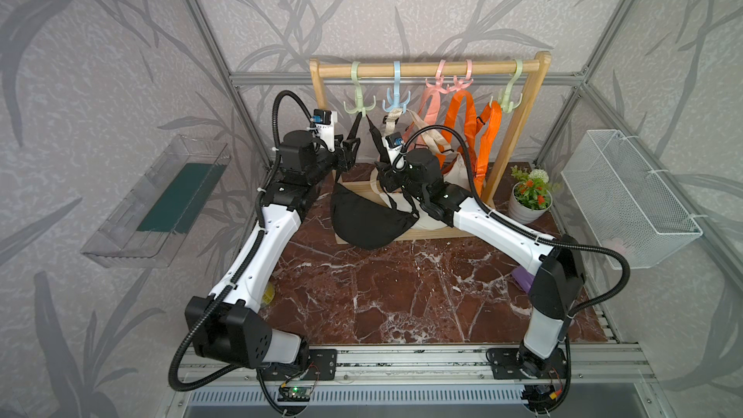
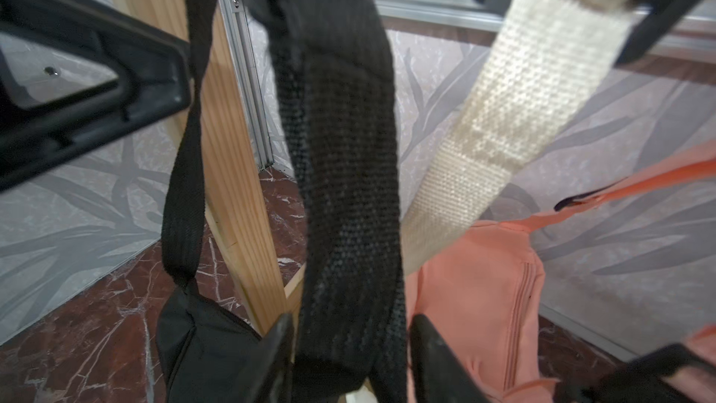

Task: Take the bag off the hook
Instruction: Pick up the bag from the hook.

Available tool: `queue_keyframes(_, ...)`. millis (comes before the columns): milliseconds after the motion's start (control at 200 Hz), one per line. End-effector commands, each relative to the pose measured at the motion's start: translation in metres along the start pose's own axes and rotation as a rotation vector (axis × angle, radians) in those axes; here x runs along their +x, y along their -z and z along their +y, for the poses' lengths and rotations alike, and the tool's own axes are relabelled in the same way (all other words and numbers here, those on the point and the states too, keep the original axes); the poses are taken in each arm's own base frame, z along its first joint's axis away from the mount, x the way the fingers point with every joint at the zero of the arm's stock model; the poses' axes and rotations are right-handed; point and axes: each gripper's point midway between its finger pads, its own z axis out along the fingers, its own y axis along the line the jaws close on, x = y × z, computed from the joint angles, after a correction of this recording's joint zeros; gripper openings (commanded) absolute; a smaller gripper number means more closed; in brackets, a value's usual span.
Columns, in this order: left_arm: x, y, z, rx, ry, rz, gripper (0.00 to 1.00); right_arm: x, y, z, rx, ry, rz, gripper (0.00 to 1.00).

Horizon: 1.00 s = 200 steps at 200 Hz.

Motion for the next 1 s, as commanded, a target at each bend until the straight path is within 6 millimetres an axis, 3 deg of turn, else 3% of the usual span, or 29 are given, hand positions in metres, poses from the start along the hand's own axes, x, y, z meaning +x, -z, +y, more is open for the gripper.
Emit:
queue_keyframes(0,-0.010,-0.001,-0.002,0.003,-0.033,-0.049,0.54,-0.026,0.008,-0.001,0.011,0.003,-0.062,0.29)
queue_keyframes(145,-0.005,-0.004,-0.002,0.011,-0.046,-0.044,0.45,-0.027,0.013,-0.005,0.028,-0.012,-0.070,0.09)
queue_keyframes(300,-0.004,-0.005,-0.002,0.012,-0.047,-0.044,0.18,-0.027,0.017,-0.006,0.032,-0.015,-0.058,0.08)
queue_keyframes(445,-0.007,-0.002,-0.003,0.009,-0.049,-0.055,0.00,-0.032,0.024,-0.008,0.037,-0.016,-0.060,0.06)
queue_keyframes(770,-0.044,0.026,-0.014,0.011,-0.054,-0.136,0.00,-0.063,0.050,-0.005,0.001,-0.054,-0.091,0.02)
queue_keyframes(785,-0.046,0.028,-0.014,0.010,-0.053,-0.141,0.00,-0.075,0.061,-0.006,-0.004,-0.059,-0.116,0.01)
queue_keyframes(995,-0.075,0.053,-0.022,0.006,-0.022,-0.208,0.00,-0.111,0.089,-0.002,-0.049,-0.076,-0.168,0.00)
